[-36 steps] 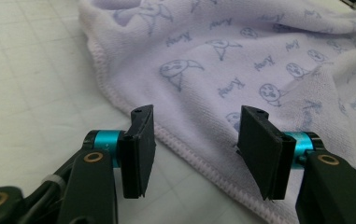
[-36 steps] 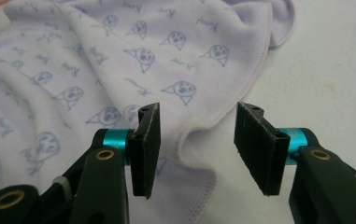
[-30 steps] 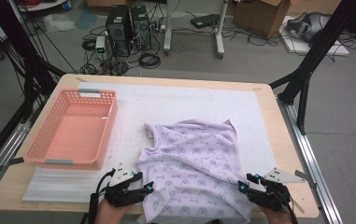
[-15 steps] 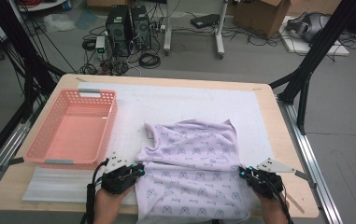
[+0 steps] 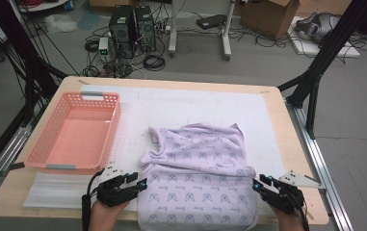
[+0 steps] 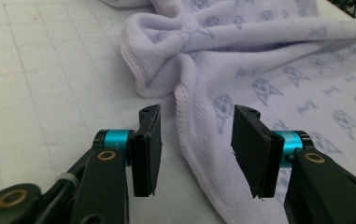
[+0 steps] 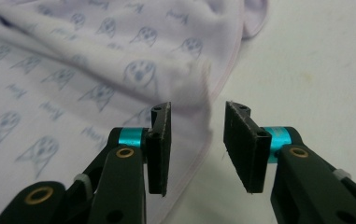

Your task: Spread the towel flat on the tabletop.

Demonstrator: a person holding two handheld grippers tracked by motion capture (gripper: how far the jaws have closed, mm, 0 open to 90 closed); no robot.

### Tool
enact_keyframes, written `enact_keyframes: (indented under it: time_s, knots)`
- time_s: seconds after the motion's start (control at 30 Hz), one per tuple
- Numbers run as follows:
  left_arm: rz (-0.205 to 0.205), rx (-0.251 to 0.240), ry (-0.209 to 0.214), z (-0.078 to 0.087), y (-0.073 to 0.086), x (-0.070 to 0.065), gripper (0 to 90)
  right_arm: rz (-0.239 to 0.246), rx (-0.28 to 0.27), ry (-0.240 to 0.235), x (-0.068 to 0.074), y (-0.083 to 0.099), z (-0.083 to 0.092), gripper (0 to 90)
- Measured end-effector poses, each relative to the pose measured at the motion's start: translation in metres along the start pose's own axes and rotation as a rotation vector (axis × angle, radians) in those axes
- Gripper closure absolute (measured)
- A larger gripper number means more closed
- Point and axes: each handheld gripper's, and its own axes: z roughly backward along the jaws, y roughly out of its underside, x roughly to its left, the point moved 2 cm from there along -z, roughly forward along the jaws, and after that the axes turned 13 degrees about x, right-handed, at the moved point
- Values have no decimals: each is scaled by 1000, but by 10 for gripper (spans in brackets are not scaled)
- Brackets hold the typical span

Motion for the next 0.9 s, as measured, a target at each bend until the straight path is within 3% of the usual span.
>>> enact_keyframes:
  time_s: [0.1,0.2,0.23,0.27,0.3,0.33,0.43,0.57,0.73,0.77,0.83,0.9]
  knots:
    - [-30,18,15,-2,10,-8,516,38,45,-9,8,10,0,588]
    - [-61,0,-30,-2,15,-16,508,73,87,-6,16,16,-2,591]
    - [-79,0,-71,-2,17,-18,570,78,105,1,18,17,-4,607]
    - [-97,-3,-95,-2,19,-19,741,90,104,21,20,19,-4,663]
    - [-90,0,-93,-1,20,-19,808,90,104,15,20,19,-3,753]
    - [-77,9,-83,1,20,-18,852,94,112,-13,20,20,-1,841]
    - [-74,27,-79,9,26,-21,867,93,120,-12,22,25,4,862]
    - [-64,33,-53,22,40,-22,867,105,120,-34,26,36,17,863]
    - [-81,24,-24,31,50,-27,842,124,134,-60,32,48,29,861]
    - [-80,8,-30,32,49,-28,783,121,138,-66,32,49,30,847]
    - [-48,-25,-14,32,42,-24,614,111,121,-69,32,46,30,719]
    - [-21,-47,-7,30,33,-19,551,77,81,-66,30,38,29,649]
